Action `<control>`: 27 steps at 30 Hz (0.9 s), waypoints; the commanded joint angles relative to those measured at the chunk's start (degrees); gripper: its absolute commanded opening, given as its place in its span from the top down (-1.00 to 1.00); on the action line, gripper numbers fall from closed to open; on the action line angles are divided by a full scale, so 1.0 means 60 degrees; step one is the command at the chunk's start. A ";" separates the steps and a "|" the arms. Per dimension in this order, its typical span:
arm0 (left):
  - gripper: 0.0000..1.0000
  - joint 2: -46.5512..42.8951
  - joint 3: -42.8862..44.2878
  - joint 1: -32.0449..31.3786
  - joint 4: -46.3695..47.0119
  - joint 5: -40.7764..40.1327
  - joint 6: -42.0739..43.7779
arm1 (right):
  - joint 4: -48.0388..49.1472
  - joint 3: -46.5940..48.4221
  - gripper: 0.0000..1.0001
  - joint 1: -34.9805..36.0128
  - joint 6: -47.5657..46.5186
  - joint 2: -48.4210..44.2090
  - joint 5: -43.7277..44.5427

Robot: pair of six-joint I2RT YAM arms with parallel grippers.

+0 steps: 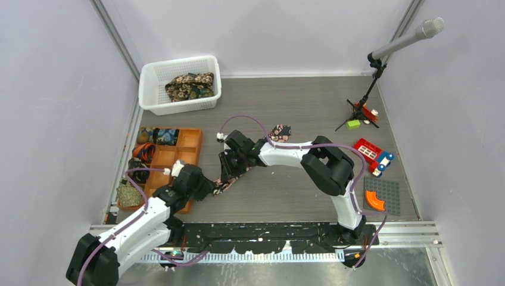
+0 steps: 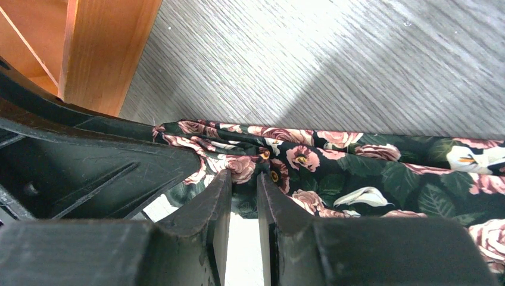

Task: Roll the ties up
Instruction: Roll the tie at the center of the board.

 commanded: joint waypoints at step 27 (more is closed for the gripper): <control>1.00 0.0569 0.1947 -0.0437 -0.3935 -0.0983 0.1113 | -0.1316 0.0897 0.38 0.0406 0.0243 -0.0891 0.0344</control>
